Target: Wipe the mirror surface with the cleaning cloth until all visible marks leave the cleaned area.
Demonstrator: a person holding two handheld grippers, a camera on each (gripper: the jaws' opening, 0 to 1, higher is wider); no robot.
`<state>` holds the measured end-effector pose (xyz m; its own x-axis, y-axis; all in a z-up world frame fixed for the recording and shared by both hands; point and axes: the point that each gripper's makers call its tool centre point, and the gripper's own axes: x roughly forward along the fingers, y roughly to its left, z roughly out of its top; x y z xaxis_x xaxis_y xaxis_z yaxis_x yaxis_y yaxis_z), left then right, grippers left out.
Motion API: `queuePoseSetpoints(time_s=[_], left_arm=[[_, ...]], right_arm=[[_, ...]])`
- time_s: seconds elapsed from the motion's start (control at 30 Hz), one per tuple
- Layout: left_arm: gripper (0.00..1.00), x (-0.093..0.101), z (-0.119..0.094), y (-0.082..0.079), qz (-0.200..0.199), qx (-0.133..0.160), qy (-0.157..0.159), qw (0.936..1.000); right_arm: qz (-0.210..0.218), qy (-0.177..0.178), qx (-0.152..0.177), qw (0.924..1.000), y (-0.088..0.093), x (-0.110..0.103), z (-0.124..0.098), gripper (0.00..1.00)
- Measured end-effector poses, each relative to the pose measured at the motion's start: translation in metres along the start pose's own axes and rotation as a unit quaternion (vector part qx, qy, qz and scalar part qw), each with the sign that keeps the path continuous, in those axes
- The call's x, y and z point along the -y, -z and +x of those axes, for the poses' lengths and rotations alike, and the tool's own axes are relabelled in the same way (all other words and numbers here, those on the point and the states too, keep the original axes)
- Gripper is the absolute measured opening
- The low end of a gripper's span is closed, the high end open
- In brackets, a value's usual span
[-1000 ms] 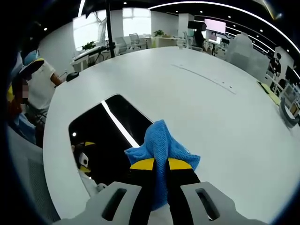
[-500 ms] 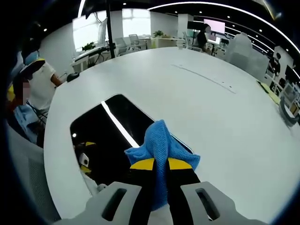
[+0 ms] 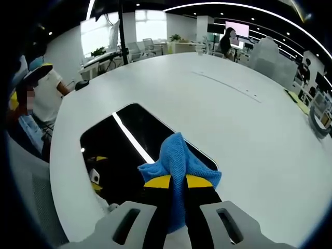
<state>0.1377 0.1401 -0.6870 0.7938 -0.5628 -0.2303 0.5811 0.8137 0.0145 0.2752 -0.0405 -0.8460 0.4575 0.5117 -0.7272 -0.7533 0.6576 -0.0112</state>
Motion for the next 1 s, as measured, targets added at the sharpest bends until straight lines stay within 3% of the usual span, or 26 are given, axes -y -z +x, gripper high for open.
queuePoseSetpoints(time_s=[1.0], left_arm=[[0.62, 0.0038, -0.0002, -0.0008, 0.003, 0.002, 0.007, 1.0000]], right_arm=[[0.001, 0.000, 0.003, 1.0000, 0.0056, -0.0093, -0.0061, 0.04]])
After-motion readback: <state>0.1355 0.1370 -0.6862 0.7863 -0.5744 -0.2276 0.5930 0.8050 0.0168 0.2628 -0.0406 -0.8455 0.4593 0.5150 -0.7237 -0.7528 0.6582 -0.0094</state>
